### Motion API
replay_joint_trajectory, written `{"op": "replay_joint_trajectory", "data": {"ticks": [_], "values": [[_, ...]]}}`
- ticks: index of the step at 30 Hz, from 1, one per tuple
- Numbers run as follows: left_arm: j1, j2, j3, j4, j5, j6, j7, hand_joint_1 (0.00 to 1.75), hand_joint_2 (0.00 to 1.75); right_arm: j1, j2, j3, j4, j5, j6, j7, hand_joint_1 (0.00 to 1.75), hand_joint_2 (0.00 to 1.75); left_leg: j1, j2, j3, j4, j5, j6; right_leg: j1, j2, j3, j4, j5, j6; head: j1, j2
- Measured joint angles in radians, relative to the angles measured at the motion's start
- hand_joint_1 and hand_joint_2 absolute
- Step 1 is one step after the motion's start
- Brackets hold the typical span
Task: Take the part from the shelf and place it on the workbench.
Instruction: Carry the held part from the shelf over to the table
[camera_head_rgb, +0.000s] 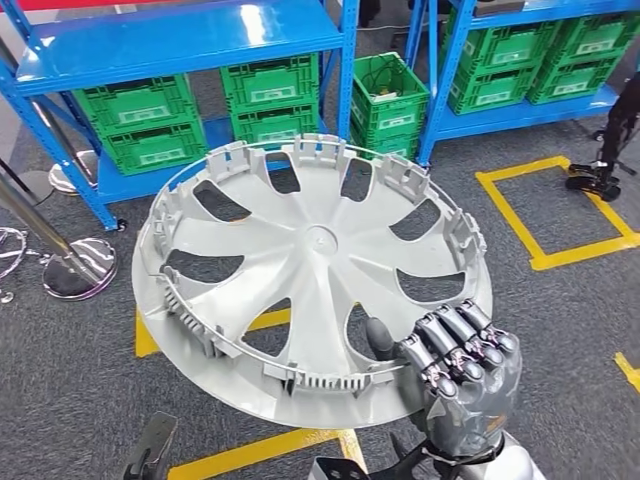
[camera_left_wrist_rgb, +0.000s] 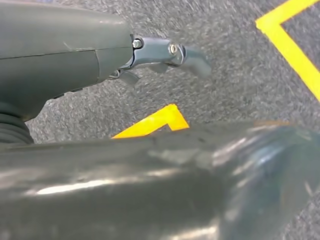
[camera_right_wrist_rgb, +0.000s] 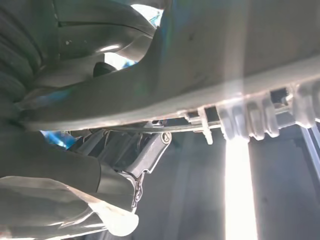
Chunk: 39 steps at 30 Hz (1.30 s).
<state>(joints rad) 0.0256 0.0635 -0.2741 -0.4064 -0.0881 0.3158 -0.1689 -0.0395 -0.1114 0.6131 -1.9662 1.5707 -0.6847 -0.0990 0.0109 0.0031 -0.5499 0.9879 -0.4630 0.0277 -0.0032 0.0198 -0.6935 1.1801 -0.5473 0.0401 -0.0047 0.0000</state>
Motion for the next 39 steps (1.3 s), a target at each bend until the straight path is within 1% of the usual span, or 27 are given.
{"op": "replay_joint_trajectory", "data": {"ticks": [1,2,3,4,5,7,8,9,11,13,15,16,17,18,19,20,22,24,26,28,30,32,33,34,35,37,39], "values": [[0.001,-0.001,0.004,0.0,0.0,-0.004,0.0,0.0,0.0,0.005,0.0,-0.006,-0.002,0.0,0.0,-0.004,1.75,1.75,0.0,0.014,-0.001,0.0,0.0,0.0,-0.004,-0.008,-0.028,0.061,-0.024,0.006,0.0,0.0],[0.002,-0.003,0.006,0.001,0.0,-0.006,0.001,0.0,0.0,0.012,0.0,-0.013,-0.003,0.0,0.0,-0.008,1.75,1.75,0.0,0.027,-0.002,0.001,0.0,0.0,-0.007,-0.012,-0.043,0.099,-0.034,0.012,0.0,0.0],[0.001,-0.005,0.007,0.001,0.0,-0.008,0.001,0.0,0.0,0.02,0.0,-0.021,-0.005,0.0,0.0,-0.011,1.75,1.75,0.0,0.039,-0.002,0.001,-0.001,-0.001,-0.01,-0.016,-0.04,0.1,-0.024,0.016,0.0,0.0],[0.0,-0.007,0.008,0.001,0.0,-0.009,0.001,0.0,0.0,0.025,0.0,-0.029,-0.007,0.0,0.0,-0.014,1.75,1.75,0.0,0.051,-0.001,0.002,-0.002,-0.003,-0.012,-0.022,-0.016,0.058,0.002,0.019,0.0,0.0],[-0.001,-0.01,0.008,0.001,0.0,-0.01,0.001,0.0,0.0,0.03,0.0,-0.034,-0.01,0.0,0.0,-0.016,1.75,1.75,0.0,0.061,-0.001,0.004,-0.005,-0.007,-0.013,-0.037,0.024,-0.011,0.034,0.02,0.001,0.0],[-0.003,-0.013,0.009,0.001,-0.001,-0.011,0.001,0.0,0.0,0.035,0.0,-0.041,-0.019,0.0,0.0,-0.019,1.75,1.75,-0.005,0.08,0.001,0.009,-0.01,-0.017,-0.009,-0.078,0.094,-0.134,0.071,0.011,0.0,0.0],[-0.004,-0.013,0.009,0.001,-0.001,-0.011,0.001,0.0,0.0,0.036,0.0,-0.044,-0.022,0.0,0.0,-0.019,1.75,1.75,-0.008,0.088,0.002,0.012,-0.012,-0.023,-0.006,-0.088,0.11,-0.162,0.075,0.003,-0.002,0.0],[-0.005,-0.014,0.01,0.001,-0.001,-0.011,0.001,0.0,0.0,0.038,0.0,-0.046,-0.026,0.0,-0.001,-0.019,1.75,1.75,-0.011,0.097,0.003,0.013,-0.013,-0.027,-0.003,-0.087,0.113,-0.168,0.072,-0.006,-0.003,0.0],[-0.008,-0.015,0.011,0.001,-0.002,-0.011,0.002,0.0,0.0,0.041,0.0,-0.051,-0.029,0.0,-0.001,-0.019,1.75,1.75,-0.008,0.105,0.005,0.016,-0.018,-0.036,-0.005,-0.063,0.11,-0.169,0.077,-0.02,-0.004,0.0],[-0.011,-0.016,0.012,0.001,-0.004,-0.011,0.002,0.0,0.0,0.044,0.0,-0.055,-0.033,0.0,-0.001,-0.023,1.75,1.75,-0.002,0.067,-0.008,0.058,-0.054,-0.046,-0.009,-0.043,0.109,-0.171,0.082,-0.032,-0.006,0.0],[-0.01,-0.016,0.013,0.002,-0.007,-0.011,0.001,0.0,0.0,0.048,0.0,-0.061,-0.037,0.0,-0.001,-0.03,1.75,1.75,0.001,0.02,-0.058,0.178,-0.123,-0.05,-0.01,-0.022,0.108,-0.172,0.084,-0.041,-0.009,0.0],[-0.008,-0.017,0.013,0.003,-0.008,-0.011,0.001,0.0,0.0,0.052,0.0,-0.065,-0.038,0.0,-0.001,-0.033,1.75,1.75,0.001,0.012,-0.088,0.248,-0.152,-0.05,-0.009,-0.009,0.107,-0.172,0.085,-0.043,-0.009,0.0],[-0.007,-0.018,0.013,0.004,-0.009,-0.011,0.001,0.0,0.0,0.058,0.0,-0.069,-0.04,0.0,-0.001,-0.036,1.75,1.75,0.0,0.01,-0.11,0.296,-0.165,-0.05,-0.008,0.004,0.107,-0.171,0.085,-0.043,-0.009,0.0],[-0.007,-0.02,0.013,0.004,-0.01,-0.011,0.001,0.0,0.0,0.064,0.0,-0.074,-0.042,0.0,-0.001,-0.039,1.75,1.75,0.0,0.009,-0.118,0.31,-0.158,-0.048,-0.007,0.017,0.107,-0.17,0.085,-0.043,-0.009,0.0],[-0.008,-0.022,0.013,0.004,-0.01,-0.011,0.001,0.0,0.0,0.07,0.0,-0.079,-0.044,0.0,-0.001,-0.041,1.75,1.75,0.0,0.006,-0.108,0.285,-0.131,-0.044,-0.006,0.03,0.107,-0.169,0.085,-0.043,-0.008,0.0],[-0.009,-0.024,0.013,0.004,-0.012,-0.011,0.001,0.0,0.0,0.075,0.0,-0.083,-0.046,0.0,-0.001,-0.042,1.75,1.75,0.0,-0.003,-0.083,0.226,-0.092,-0.04,-0.006,0.043,0.108,-0.167,0.085,-0.043,-0.009,0.0],[-0.01,-0.025,0.014,0.004,-0.015,-0.011,0.001,0.0,0.0,0.082,0.0,-0.089,-0.05,0.0,-0.001,-0.045,1.75,1.75,0.002,-0.046,-0.029,0.099,-0.032,-0.029,-0.006,0.068,0.105,-0.163,0.086,-0.039,-0.008,0.0],[-0.013,-0.026,0.014,0.005,-0.018,-0.011,0.002,0.0,0.0,0.087,0.0,-0.092,-0.054,0.0,-0.001,-0.048,1.75,1.75,0.002,-0.072,-0.006,0.039,-0.023,-0.024,-0.009,0.09,0.093,-0.16,0.091,-0.028,-0.009,0.0],[-0.018,-0.031,0.014,0.005,-0.021,-0.011,0.002,0.0,0.0,0.092,0.0,-0.096,-0.056,0.0,-0.001,-0.051,1.75,1.75,0.003,-0.056,-0.004,0.026,-0.024,-0.022,-0.012,0.106,0.081,-0.162,0.097,-0.015,-0.011,0.0],[-0.023,-0.036,0.015,0.005,-0.026,-0.011,0.001,0.0,0.0,0.096,0.0,-0.101,-0.058,0.0,-0.001,-0.055,1.75,1.75,0.007,-0.034,-0.001,0.015,-0.017,-0.014,-0.009,0.072,0.061,-0.136,0.077,-0.003,-0.005,0.0],[-0.023,-0.038,0.016,0.005,-0.03,-0.01,0.001,0.0,0.0,0.096,0.0,-0.102,-0.058,0.0,-0.001,-0.058,1.75,1.75,0.007,-0.01,0.0,0.01,-0.014,-0.008,-0.008,0.012,0.013,-0.036,0.021,0.007,0.003,0.0],[-0.022,-0.039,0.016,0.005,-0.034,-0.009,0.001,0.0,0.0,0.096,0.0,-0.104,-0.058,0.0,-0.001,-0.059,1.75,1.75,0.004,0.017,-0.001,0.011,-0.014,-0.005,-0.01,-0.011,-0.041,0.084,-0.027,0.015,0.006,0.0],[-0.021,-0.04,0.016,0.005,-0.037,-0.009,0.001,0.0,0.0,0.097,0.0,-0.105,-0.057,0.0,-0.001,-0.057,1.75,1.75,0.004,0.03,-0.001,0.011,-0.015,-0.005,-0.011,-0.015,-0.05,0.107,-0.029,0.017,0.006,0.0],[-0.021,-0.04,0.016,0.005,-0.039,-0.008,0.001,0.0,0.0,0.097,0.0,-0.106,-0.057,0.0,-0.001,-0.056,1.75,1.75,0.003,0.042,-0.001,0.012,-0.015,-0.006,-0.011,-0.018,-0.038,0.089,-0.012,0.018,0.006,0.0],[-0.022,-0.041,0.016,0.005,-0.04,-0.008,0.002,0.0,0.0,0.097,0.0,-0.107,-0.057,0.0,-0.001,-0.055,1.75,1.75,0.003,0.053,0.0,0.012,-0.017,-0.008,-0.011,-0.026,-0.007,0.035,0.018,0.017,0.006,0.0],[-0.023,-0.043,0.017,0.005,-0.042,-0.008,0.002,0.0,0.0,0.096,0.0,-0.107,-0.057,0.0,-0.001,-0.055,1.75,1.75,0.0,0.073,0.003,0.015,-0.021,-0.015,-0.006,-0.067,0.071,-0.103,0.063,0.009,0.006,0.0],[-0.023,-0.043,0.018,0.005,-0.042,-0.007,0.002,0.0,0.0,0.095,0.0,-0.107,-0.057,0.0,-0.001,-0.054,1.75,1.75,-0.006,0.088,0.005,0.018,-0.024,-0.025,0.0,-0.089,0.108,-0.165,0.073,-0.006,0.004,0.0]]}}
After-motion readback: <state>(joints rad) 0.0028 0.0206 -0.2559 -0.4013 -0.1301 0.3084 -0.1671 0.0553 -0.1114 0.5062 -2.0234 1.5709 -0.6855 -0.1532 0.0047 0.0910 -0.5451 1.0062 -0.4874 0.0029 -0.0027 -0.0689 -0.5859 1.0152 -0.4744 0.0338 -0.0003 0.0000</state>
